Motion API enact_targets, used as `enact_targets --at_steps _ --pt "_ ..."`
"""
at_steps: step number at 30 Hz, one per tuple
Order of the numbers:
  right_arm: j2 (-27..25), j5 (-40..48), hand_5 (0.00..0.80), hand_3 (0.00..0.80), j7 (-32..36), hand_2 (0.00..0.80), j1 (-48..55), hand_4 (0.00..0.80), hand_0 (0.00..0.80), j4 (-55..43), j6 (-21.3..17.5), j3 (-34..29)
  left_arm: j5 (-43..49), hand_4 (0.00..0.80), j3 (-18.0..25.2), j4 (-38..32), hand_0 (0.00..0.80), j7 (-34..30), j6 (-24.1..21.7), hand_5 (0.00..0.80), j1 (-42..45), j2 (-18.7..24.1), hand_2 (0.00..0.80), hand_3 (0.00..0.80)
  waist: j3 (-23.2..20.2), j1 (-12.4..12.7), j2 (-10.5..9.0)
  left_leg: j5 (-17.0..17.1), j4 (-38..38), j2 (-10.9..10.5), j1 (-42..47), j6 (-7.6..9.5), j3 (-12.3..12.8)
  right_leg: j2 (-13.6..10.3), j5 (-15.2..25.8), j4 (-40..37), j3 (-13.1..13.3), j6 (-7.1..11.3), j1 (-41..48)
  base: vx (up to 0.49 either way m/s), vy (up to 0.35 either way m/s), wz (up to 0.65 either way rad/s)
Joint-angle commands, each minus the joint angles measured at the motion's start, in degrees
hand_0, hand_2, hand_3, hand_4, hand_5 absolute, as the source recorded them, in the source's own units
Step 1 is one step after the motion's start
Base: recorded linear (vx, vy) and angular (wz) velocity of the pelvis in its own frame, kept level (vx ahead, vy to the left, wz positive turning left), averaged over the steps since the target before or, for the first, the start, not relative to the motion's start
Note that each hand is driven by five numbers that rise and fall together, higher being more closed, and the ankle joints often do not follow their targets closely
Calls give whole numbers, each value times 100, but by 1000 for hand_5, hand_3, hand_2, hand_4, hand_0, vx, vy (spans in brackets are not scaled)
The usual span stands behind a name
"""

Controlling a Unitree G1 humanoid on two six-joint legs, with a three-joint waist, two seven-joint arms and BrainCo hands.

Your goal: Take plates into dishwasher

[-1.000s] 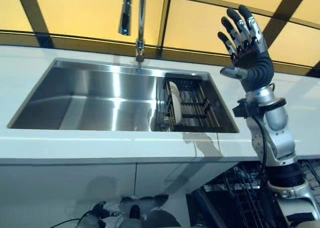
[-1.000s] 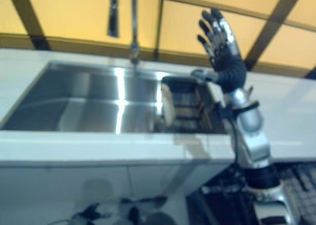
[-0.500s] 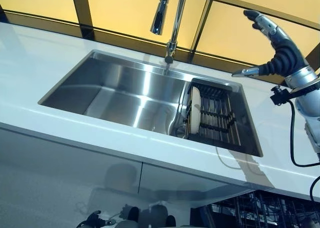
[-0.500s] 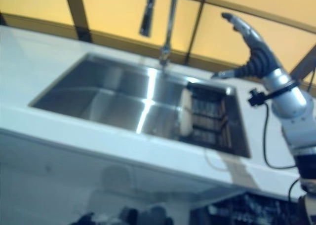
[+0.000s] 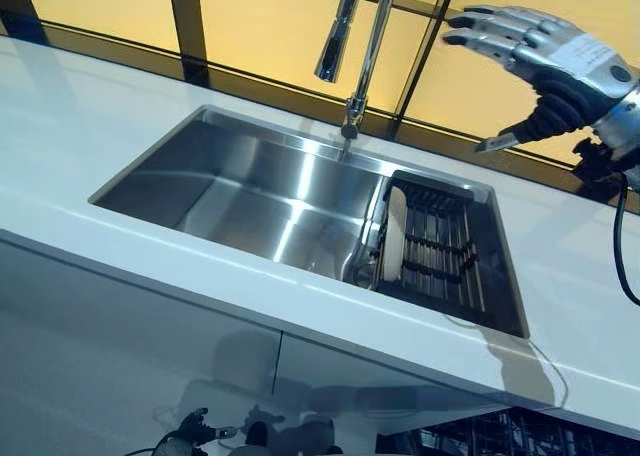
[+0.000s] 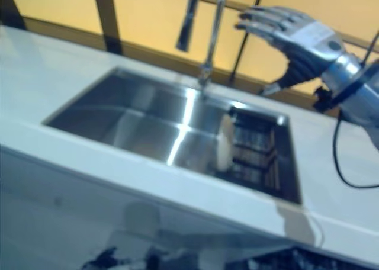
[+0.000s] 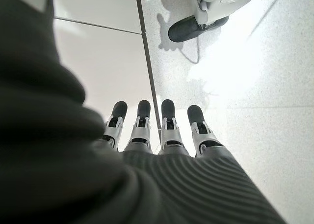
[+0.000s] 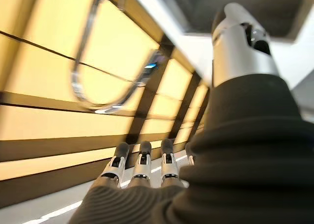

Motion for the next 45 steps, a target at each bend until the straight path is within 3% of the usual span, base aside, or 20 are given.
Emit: enact_targets --at_steps 1,6,20,31,45 --pt "-66 -278 0 0 286 0 -660 0 0 141 -112 613 83 0 -74 -100 0 -15 43 0 -50 136 0 0 -301 396 32 -697 9 210 472 -137 418 -55 207 18 -120 302 -174 -19 -52 -1" --pt "28 -513 0 0 458 0 -1121 0 0 333 -101 1202 101 0 -109 -188 0 -67 104 0 8 142 0 0 -303 422 63 -606 9 278 406 -204 508 -10 183 18 -193 268 -172 -23 -59 3" --pt "316 -1382 0 0 765 0 -2259 0 0 1401 -653 2709 277 0 -318 -406 0 -289 161 0 -36 287 0 0 -310 495 105 -511 39 320 391 -250 585 31 73 18 -288 166 -69 0 -34 1" --pt "390 -1928 0 0 685 0 -2244 0 0 1927 -980 2958 417 0 -417 -450 0 -406 127 0 58 372 0 0 -284 474 150 -535 77 315 434 -252 597 52 17 18 -277 121 10 13 -7 1" --pt "742 -2436 0 0 678 0 -2511 0 0 2445 -946 3251 584 0 -601 -607 0 -537 111 0 61 398 0 0 -234 644 168 -539 154 294 378 -272 532 42 -21 18 -391 101 45 17 -4 4"
